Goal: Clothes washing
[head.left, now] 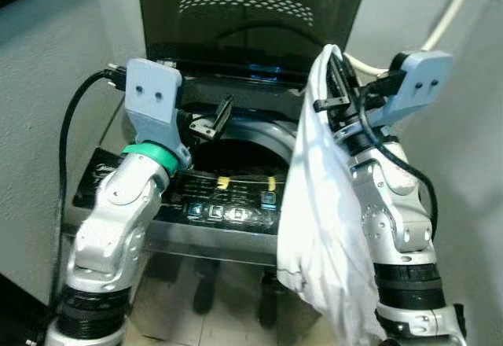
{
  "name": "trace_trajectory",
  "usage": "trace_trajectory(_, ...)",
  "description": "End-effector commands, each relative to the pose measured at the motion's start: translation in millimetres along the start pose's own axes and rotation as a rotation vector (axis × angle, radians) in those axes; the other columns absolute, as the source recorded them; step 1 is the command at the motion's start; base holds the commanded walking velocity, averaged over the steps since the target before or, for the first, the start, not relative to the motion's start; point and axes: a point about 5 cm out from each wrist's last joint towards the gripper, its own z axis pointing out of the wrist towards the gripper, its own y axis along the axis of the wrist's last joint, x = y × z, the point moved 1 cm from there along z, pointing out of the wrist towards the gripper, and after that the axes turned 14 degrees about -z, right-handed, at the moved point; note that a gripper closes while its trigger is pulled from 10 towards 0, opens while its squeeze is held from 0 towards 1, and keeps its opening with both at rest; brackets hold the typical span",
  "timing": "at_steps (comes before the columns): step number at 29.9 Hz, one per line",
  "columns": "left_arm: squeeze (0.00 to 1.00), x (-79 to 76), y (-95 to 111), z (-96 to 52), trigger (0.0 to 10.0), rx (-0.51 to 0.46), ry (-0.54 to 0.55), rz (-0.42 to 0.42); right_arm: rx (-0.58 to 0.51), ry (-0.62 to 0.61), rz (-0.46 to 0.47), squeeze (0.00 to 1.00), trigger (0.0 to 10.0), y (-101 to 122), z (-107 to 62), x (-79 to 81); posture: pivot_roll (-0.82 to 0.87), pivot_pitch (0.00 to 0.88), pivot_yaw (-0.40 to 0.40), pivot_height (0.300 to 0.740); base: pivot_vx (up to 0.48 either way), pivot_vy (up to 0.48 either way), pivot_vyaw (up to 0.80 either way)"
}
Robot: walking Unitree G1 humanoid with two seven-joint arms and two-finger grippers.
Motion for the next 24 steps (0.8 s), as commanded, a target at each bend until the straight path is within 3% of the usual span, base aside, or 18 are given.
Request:
trace_trajectory(1, 0.00, -13.1, -1.4, -10.5, 10.0, 0.047, -0.157, -0.068, -0.087, 0.093, 0.027, 0.00, 10.0, 19.2, 9.8, 9.8, 0.06, 0.038, 0.007, 0.740, 0.000, 0.000, 0.00)
trace_trajectory(2, 0.00, -13.1, -1.4, -10.5, 10.0, 0.047, -0.157, -0.068, -0.087, 0.093, 0.027, 0.00, 10.0, 19.2, 9.8, 9.8, 0.06, 0.038, 0.007, 0.740, 0.000, 0.000, 0.00)
trace_trajectory(3, 0.00, -27.1, -8.4, -24.1, 10.0, 0.108, -0.300, -0.160, -0.143, 0.178, 0.070, 0.00, 10.0, 33.1, 18.5, 14.7, 0.06, 0.042, 0.001, 0.740, 0.000, 0.000, 0.00)
trace_trajectory(4, 0.00, -27.1, -8.4, -24.1, 10.0, 0.108, -0.300, -0.160, -0.143, 0.178, 0.070, 0.00, 10.0, 33.1, 18.5, 14.7, 0.06, 0.042, 0.001, 0.740, 0.000, 0.000, 0.00)
trace_trajectory(5, 0.00, -39.7, -16.2, -31.9, 10.0, 0.153, -0.397, -0.238, -0.194, 0.252, 0.115, 0.00, 10.0, 45.7, 26.3, 18.5, 0.06, 0.043, -0.004, 0.740, 0.000, 0.000, 0.00)
trace_trajectory(7, 0.00, -39.7, -16.2, -31.9, 10.0, 0.153, -0.397, -0.238, -0.194, 0.252, 0.115, 0.00, 10.0, 45.7, 26.3, 18.5, 0.06, 0.043, -0.004, 0.740, 0.000, 0.000, 0.00)
trace_trajectory(8, 0.00, -51.1, -25.2, -33.8, 10.0, 0.182, -0.468, -0.328, -0.239, 0.314, 0.157, 0.00, 10.0, 56.7, 34.1, 21.4, 0.06, 0.045, -0.010, 0.740, 0.000, 0.000, 0.00)
trace_trajectory(9, 0.00, -51.1, -25.2, -33.8, 10.0, 0.182, -0.468, -0.328, -0.239, 0.314, 0.157, 0.00, 10.0, 56.7, 34.1, 21.4, 0.06, 0.045, -0.010, 0.740, 0.000, 0.000, 0.00)
trace_trajectory(11, 0.00, -69.2, -40.8, -24.3, 10.0, 0.221, -0.566, -0.407, -0.306, 0.392, 0.213, 0.00, 10.0, 71.8, 47.6, 24.7, 0.06, 0.047, -0.018, 0.740, 0.000, 0.000, 0.00)
trace_trajectory(13, 0.00, -69.2, -40.8, -24.3, 10.0, 0.221, -0.566, -0.407, -0.306, 0.392, 0.213, 0.00, 10.0, 71.8, 47.6, 24.7, 0.06, 0.047, -0.018, 0.740, 0.000, 0.000, 0.00)
trace_trajectory(16, 0.00, -65.3, -51.6, 5.9, 10.0, 0.221, -0.550, -0.334, -0.393, 0.452, 0.287, 0.00, 10.0, 95.5, 57.7, 28.1, 0.04, 0.047, -0.011, 0.740, 0.000, 0.000, 0.00)
trace_trajectory(18, 0.00, -60.2, -53.4, 11.9, 10.0, 0.224, -0.528, -0.312, -0.409, 0.460, 0.303, 0.00, 10.0, 100.3, 58.4, 27.6, 0.04, 0.047, -0.010, 0.740, 0.000, 0.000, 0.00)
trace_trajectory(21, 0.00, -46.2, -56.5, 30.8, 10.0, 0.211, -0.436, -0.246, -0.436, 0.461, 0.327, 0.00, 10.0, 107.5, 57.6, 24.9, 0.03, 0.044, -0.003, 0.740, 0.000, 0.000, 0.00)
trace_trajectory(23, 0.00, -46.2, -56.5, 30.8, 10.0, 0.211, -0.436, -0.246, -0.436, 0.461, 0.327, 0.00, 10.0, 107.5, 57.6, 24.9, 0.03, 0.044, -0.003, 0.740, 0.000, 0.000, 0.00)
trace_trajectory(24, 0.00, -36.3, -56.4, 42.1, 10.0, 0.201, -0.351, -0.206, -0.447, 0.458, 0.335, 0.00, 10.0, 110.4, 57.3, 22.1, 0.02, 0.042, 0.005, 0.740, 0.000, 0.000, 0.00)
